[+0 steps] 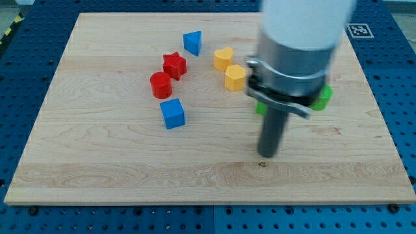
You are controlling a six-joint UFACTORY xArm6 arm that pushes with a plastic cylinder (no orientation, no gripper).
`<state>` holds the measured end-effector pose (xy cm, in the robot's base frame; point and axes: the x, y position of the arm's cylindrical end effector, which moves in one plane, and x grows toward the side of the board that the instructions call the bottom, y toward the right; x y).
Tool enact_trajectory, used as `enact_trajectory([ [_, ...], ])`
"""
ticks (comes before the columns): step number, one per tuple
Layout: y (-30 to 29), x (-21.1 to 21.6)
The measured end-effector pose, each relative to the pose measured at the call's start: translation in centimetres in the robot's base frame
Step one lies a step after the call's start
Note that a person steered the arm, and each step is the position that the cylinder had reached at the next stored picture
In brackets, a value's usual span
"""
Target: Move the green circle to the left of the hexagon
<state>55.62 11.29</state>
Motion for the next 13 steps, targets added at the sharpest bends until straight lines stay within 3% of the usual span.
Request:
enact_trajectory([
  [2, 16.8, -0.9],
  [3, 21.7, -3.8],
  [4, 22.2, -6.6],
  [6, 22.0, -6.6],
  [7, 18.8, -5.2],
  [9, 16.2, -10.7],
  [10, 11.8, -13.9],
  [11, 8.9, -13.9],
  [13, 7.6, -6.7],
])
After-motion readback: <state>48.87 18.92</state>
